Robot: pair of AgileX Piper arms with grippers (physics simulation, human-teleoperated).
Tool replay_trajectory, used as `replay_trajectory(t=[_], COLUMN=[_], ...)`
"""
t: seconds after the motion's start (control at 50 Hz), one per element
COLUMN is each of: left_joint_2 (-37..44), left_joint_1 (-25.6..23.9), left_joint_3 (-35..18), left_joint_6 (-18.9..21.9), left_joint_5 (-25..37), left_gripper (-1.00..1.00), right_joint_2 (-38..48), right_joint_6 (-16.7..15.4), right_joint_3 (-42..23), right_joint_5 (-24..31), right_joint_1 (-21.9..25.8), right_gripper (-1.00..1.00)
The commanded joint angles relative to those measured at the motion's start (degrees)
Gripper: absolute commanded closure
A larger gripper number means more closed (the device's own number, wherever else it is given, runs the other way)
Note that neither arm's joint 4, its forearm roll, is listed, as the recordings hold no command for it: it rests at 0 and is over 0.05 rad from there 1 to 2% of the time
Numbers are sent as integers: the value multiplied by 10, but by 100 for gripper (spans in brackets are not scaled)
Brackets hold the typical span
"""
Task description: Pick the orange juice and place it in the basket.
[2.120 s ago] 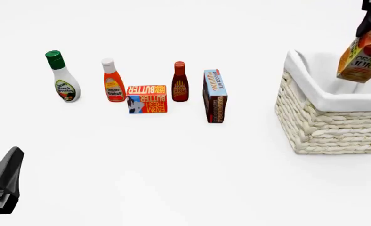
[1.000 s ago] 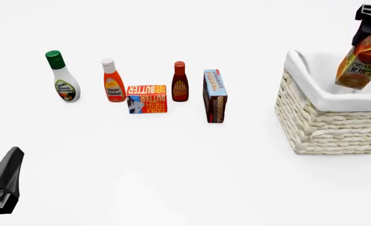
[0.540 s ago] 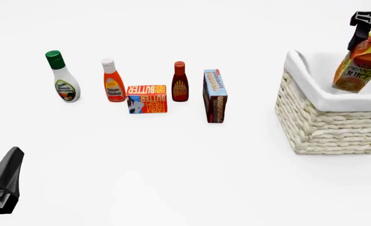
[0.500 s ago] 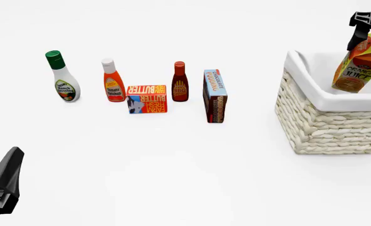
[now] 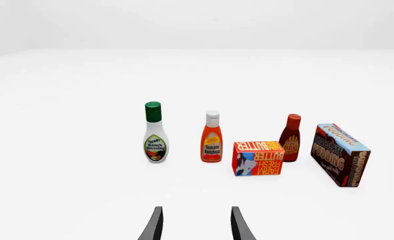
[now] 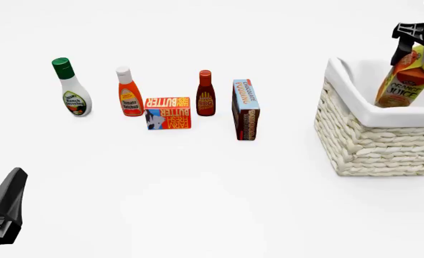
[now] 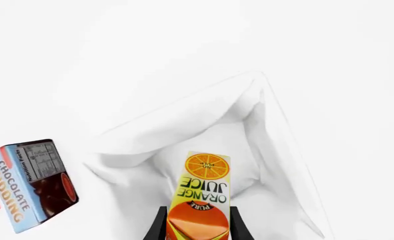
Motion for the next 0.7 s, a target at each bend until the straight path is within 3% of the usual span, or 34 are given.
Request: replay_trajectory(t=[0.02, 0.7], left_joint_2=[-3, -3], left_joint_1=[1, 1], left_joint_3=[1, 1], left_joint_6=[0, 1], left_joint_5=[1, 1], left_gripper=[-100, -100], right_joint_2=[-6, 33], right_joint_6=[9, 5], right_joint_3=[2, -12], right_joint_5=[6, 6], right_joint_1=[-3, -14], right_gripper=[100, 100])
